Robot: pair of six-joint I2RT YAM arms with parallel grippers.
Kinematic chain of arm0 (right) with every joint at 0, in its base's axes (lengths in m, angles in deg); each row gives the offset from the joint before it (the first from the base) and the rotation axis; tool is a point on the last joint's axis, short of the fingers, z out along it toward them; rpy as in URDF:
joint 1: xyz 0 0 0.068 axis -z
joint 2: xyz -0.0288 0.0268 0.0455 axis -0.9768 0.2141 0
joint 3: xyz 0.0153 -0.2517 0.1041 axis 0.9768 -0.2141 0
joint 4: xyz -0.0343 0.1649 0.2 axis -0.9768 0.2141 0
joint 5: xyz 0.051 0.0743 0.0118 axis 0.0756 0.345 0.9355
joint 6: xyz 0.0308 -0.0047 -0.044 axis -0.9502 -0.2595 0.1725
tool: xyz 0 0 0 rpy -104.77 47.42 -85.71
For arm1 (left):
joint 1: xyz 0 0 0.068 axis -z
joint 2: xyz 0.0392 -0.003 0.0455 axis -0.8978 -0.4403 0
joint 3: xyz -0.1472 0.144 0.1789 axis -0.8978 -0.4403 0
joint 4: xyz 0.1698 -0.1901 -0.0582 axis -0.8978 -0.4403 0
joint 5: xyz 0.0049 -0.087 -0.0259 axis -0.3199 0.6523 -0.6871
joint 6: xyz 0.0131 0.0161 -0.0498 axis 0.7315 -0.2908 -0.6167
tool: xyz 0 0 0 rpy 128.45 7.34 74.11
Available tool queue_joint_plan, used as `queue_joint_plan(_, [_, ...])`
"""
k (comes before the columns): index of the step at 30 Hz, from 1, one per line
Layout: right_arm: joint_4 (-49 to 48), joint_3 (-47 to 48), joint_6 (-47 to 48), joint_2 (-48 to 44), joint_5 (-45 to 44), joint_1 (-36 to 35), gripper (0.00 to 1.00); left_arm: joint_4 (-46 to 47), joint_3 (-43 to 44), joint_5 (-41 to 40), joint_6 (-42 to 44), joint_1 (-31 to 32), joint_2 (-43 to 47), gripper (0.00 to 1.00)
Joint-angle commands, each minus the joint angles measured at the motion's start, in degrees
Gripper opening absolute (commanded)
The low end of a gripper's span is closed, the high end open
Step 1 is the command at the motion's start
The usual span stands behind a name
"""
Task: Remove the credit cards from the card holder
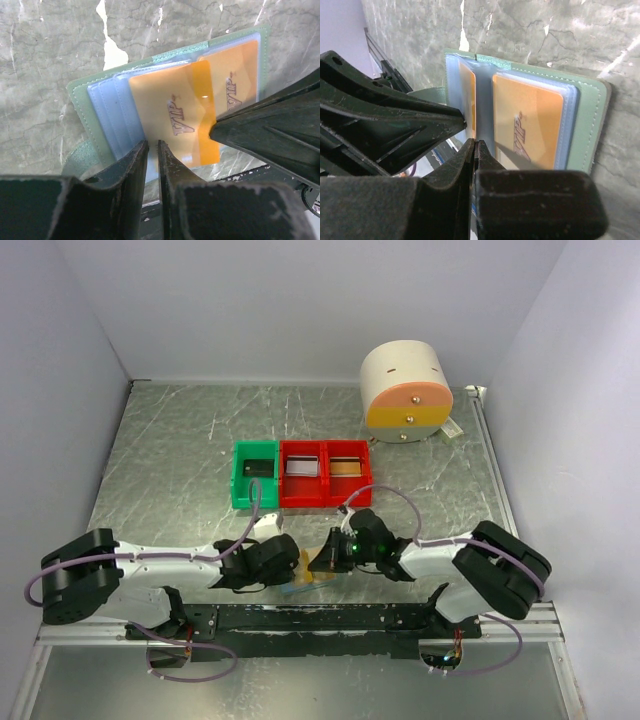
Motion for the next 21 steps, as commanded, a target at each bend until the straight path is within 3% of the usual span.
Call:
queue_joint_plan(1, [1.26, -1.92, 1.53, -3.35, -0.55, 1.16, 0.01, -4.54, -0.01, -1.51, 0.22, -0.52, -1.62, 0.27])
queue_joint_plan(6, [-1.29, -2.60, 0.65, -2.16, 1.06, 1.25, 0.03, -4.09, 0.83, -1.22, 1.09, -0.59, -2.43, 0.27])
queue_joint_plan(13, [-5.04, -0.56, -0.04, 2.35, 2.90, 1.26, 0.17, -3.96, 2.47, -0.46, 2.29, -0.59, -5.22, 0.26])
queue_joint_plan(21, [-9.10, -0.16, -1.34, 6.64, 4.07, 1.28, 0.13, -5.08, 2.89, -0.67, 2.09, -0.67, -5.32, 0.25])
